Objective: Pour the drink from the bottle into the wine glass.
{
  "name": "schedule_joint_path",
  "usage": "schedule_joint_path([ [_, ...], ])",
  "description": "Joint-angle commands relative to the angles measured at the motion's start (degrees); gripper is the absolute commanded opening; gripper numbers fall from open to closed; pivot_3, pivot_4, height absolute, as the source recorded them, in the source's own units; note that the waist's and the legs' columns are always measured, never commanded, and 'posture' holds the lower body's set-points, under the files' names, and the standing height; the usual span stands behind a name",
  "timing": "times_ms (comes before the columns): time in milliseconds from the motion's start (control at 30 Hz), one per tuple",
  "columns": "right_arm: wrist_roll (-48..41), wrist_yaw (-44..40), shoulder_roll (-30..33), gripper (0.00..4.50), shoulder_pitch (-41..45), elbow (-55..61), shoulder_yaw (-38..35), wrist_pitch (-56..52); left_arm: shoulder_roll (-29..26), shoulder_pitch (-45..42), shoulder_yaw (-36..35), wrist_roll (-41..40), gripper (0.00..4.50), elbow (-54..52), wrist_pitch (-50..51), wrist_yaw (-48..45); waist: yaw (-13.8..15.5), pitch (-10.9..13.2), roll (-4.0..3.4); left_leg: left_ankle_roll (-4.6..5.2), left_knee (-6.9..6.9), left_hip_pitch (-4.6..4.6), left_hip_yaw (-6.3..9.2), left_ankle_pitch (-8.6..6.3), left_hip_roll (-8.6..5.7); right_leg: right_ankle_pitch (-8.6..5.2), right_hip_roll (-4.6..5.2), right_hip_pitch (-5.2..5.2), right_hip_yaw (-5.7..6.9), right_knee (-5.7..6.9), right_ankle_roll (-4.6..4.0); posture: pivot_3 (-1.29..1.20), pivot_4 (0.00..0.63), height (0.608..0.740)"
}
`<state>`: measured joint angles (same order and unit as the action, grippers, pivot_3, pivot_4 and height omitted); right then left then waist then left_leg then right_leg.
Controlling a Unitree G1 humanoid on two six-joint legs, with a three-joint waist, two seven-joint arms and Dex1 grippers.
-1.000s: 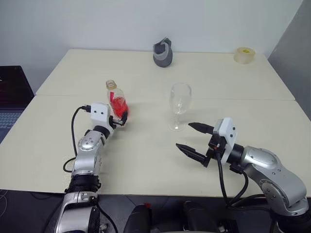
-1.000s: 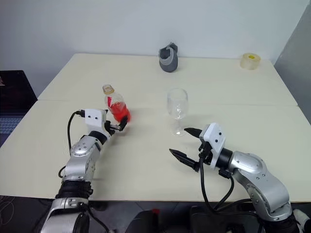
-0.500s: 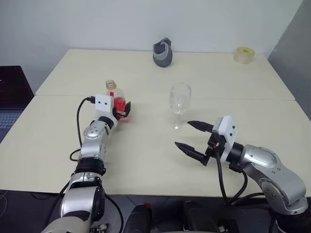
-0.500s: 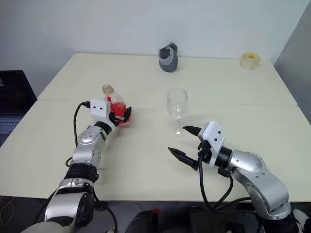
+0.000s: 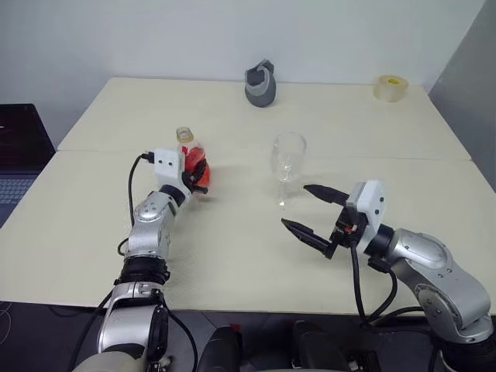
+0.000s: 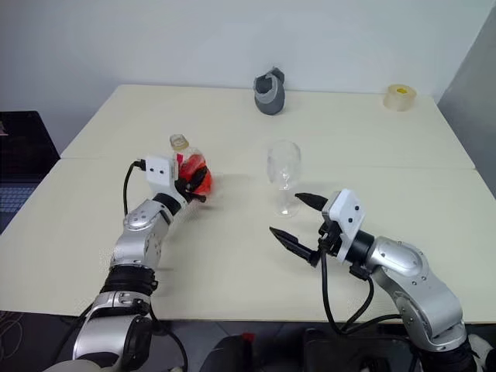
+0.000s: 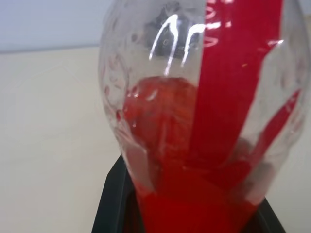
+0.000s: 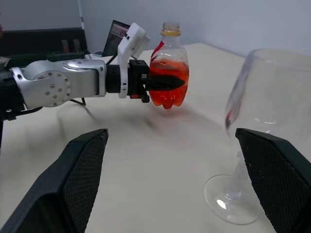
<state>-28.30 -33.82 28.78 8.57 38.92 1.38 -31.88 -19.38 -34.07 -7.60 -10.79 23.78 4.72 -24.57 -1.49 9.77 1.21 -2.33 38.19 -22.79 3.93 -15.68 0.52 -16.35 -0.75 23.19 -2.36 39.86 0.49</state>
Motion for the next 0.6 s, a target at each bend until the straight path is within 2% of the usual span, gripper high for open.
schedule_joint_path([
  [33, -1.0, 1.3, -0.6, 4.5, 1.8, 2.0, -1.5, 0.8, -1.9, -5.4, 3.2, 3.0, 0.9, -4.1, -0.6, -1.6, 0.0, 0.0, 0.0, -0.01, 0.01, 0.0, 0.0, 0.0, 0.0, 0.0, 0.0, 0.0, 0.0, 0.0, 0.0, 0.0, 0.15, 0.74],
  [233, 0.6, 6.5, -4.4, 4.5, 5.1, -0.7, -0.6, 0.0, -4.2, -16.2, 11.6, 13.6, 0.9, 3.4, -12.1, -3.2, 0.0, 0.1, 0.18, -0.06, 0.0, -0.04, 0.01, 0.04, -0.06, 0.0, -0.03, 0.0, 0.07, -0.01, 0.0, 0.0, 0.15, 0.74],
  [600, 4.4, 13.1, -8.3, 4.5, 10.0, -4.4, 0.5, -0.5, -6.8, -26.8, 18.4, 25.5, 0.84, 21.6, -33.7, 0.2, -0.3, 0.1, 0.19, -0.04, -0.08, -0.05, -0.27, 0.03, -0.01, 0.0, -0.04, 0.15, 0.01, 0.02, 0.0, 0.0, 0.15, 0.74],
])
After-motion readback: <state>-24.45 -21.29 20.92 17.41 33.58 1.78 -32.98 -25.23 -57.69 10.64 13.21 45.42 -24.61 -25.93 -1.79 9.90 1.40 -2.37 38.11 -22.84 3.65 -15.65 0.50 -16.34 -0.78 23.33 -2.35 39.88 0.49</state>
